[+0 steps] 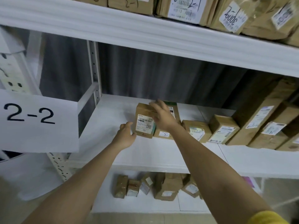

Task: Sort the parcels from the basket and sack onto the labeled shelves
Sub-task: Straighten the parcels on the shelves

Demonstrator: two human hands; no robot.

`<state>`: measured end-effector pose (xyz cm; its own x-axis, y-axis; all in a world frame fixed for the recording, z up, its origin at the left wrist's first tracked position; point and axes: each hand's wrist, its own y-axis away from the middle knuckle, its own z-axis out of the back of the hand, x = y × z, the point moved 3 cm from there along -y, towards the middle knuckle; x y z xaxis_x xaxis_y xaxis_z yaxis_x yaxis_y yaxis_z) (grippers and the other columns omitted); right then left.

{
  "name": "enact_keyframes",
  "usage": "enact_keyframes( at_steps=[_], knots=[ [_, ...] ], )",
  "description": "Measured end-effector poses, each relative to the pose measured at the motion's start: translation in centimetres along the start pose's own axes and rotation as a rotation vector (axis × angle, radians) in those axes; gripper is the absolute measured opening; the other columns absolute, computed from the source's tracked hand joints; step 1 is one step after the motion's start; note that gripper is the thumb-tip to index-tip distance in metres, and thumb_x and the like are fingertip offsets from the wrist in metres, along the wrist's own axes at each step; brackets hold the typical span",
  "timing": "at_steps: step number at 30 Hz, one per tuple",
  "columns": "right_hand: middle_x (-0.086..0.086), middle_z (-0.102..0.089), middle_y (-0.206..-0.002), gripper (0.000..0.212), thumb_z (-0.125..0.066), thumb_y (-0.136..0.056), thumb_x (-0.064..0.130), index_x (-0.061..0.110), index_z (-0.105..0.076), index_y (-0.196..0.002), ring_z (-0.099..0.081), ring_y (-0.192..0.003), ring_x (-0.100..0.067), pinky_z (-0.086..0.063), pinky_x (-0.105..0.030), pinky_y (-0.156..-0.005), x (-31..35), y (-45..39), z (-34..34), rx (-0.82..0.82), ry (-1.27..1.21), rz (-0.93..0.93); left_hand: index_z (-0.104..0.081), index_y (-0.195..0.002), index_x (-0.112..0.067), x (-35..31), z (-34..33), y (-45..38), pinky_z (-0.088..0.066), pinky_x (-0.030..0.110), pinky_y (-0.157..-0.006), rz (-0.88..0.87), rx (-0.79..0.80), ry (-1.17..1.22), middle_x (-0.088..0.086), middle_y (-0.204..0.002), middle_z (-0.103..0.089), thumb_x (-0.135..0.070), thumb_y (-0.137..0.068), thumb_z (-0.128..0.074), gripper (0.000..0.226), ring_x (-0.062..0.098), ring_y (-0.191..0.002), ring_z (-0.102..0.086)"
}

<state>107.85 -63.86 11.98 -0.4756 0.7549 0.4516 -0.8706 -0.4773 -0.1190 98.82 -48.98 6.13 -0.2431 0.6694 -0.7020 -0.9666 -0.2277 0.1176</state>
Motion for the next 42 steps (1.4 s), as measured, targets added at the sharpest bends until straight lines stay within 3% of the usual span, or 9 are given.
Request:
enact_keyframes(
  at_steps=[6,8,11,17,24,30,36,42],
  knots=[
    [-0.003,-0.004,-0.163,0.061,-0.057,-0.094,0.014,0.029,-0.033,-0.148,0.004,-0.15,-0.026,-0.021,-0.048,-0.117,-2.8,5.7,1.0,-0.056,0.073,0.05,-0.037,-0.139,-0.011,-3.3,-2.3,0.3,-0.042,0.04,-0.099,0.025,-0.155,0.039,0.016,-0.14,-0.034,-0.015,-0.097,-0.048,0.044,0.034,-0.123,-0.045],
    [-0.005,-0.015,-0.161,0.051,-0.054,-0.096,0.013,0.024,-0.041,-0.144,-0.005,-0.149,-0.029,-0.022,-0.048,-0.117,-5.3,8.0,1.3,-0.079,0.082,0.055,-0.042,-0.135,-0.01,-5.0,-4.5,0.8,-0.043,0.041,-0.1,0.008,-0.167,0.034,0.016,-0.138,-0.035,-0.014,-0.096,-0.048,0.039,0.036,-0.122,-0.045],
    [-0.011,-0.039,-0.148,0.039,-0.054,-0.096,0.014,0.013,-0.052,-0.135,-0.029,-0.137,-0.032,-0.034,-0.047,-0.11,-10.2,12.6,2.2,-0.098,0.092,0.054,-0.049,-0.119,-0.01,-8.4,-9.1,2.3,-0.047,0.04,-0.087,-0.058,-0.174,0.026,0.015,-0.127,-0.045,-0.015,-0.096,-0.049,0.024,0.035,-0.112,-0.051],
    [-0.009,-0.048,-0.138,0.037,-0.053,-0.097,0.018,0.014,-0.054,-0.134,-0.038,-0.128,-0.027,-0.031,-0.032,-0.104,-22.5,26.0,4.1,-0.007,0.084,-0.065,-0.046,-0.115,-0.017,-15.8,-22.1,7.8,-0.044,0.032,-0.073,-0.081,-0.027,0.065,0.009,-0.116,-0.059,-0.025,-0.099,-0.047,0.018,0.027,-0.094,-0.059],
    [-0.01,-0.051,-0.132,0.038,-0.055,-0.096,0.021,0.014,-0.056,-0.133,-0.046,-0.123,-0.032,-0.038,-0.037,-0.101,-35.9,38.0,6.8,0.186,0.096,-0.235,-0.047,-0.115,-0.019,-22.3,-36.0,14.4,-0.04,0.026,-0.054,-0.066,0.165,-0.096,0.0,-0.106,-0.061,-0.019,-0.098,-0.04,0.018,0.014,-0.07,-0.054],
    [-0.011,-0.057,-0.124,0.032,-0.055,-0.097,0.019,0.013,-0.059,-0.127,-0.054,-0.112,-0.029,-0.045,-0.033,-0.091,-44.0,41.6,9.6,0.259,0.058,-0.359,-0.054,-0.112,-0.017,-26.1,-43.7,14.0,-0.049,0.033,-0.068,-0.059,0.258,-0.113,0.008,-0.1,-0.066,-0.016,-0.094,-0.047,0.02,0.025,-0.084,-0.062],
    [-0.006,-0.058,-0.131,0.03,-0.054,-0.098,0.022,0.016,-0.06,-0.127,-0.053,-0.12,-0.021,-0.039,-0.027,-0.096,-51.9,43.8,10.7,0.293,0.007,-0.484,-0.055,-0.113,-0.019,-30.8,-50.1,11.8,-0.051,0.036,-0.081,-0.092,0.357,-0.242,0.007,-0.098,-0.066,-0.02,-0.098,-0.042,0.02,0.027,-0.09,-0.063],
    [-0.006,-0.064,-0.117,0.024,-0.055,-0.097,0.021,0.017,-0.063,-0.12,-0.06,-0.105,-0.02,-0.044,-0.025,-0.088,-59.8,45.7,11.2,0.348,-0.064,-0.569,-0.062,-0.104,-0.007,-35.3,-56.2,10.6,-0.043,0.03,-0.07,-0.106,0.455,-0.252,0.012,-0.099,-0.066,-0.011,-0.097,-0.042,0.021,0.025,-0.085,-0.06]
  ],
)
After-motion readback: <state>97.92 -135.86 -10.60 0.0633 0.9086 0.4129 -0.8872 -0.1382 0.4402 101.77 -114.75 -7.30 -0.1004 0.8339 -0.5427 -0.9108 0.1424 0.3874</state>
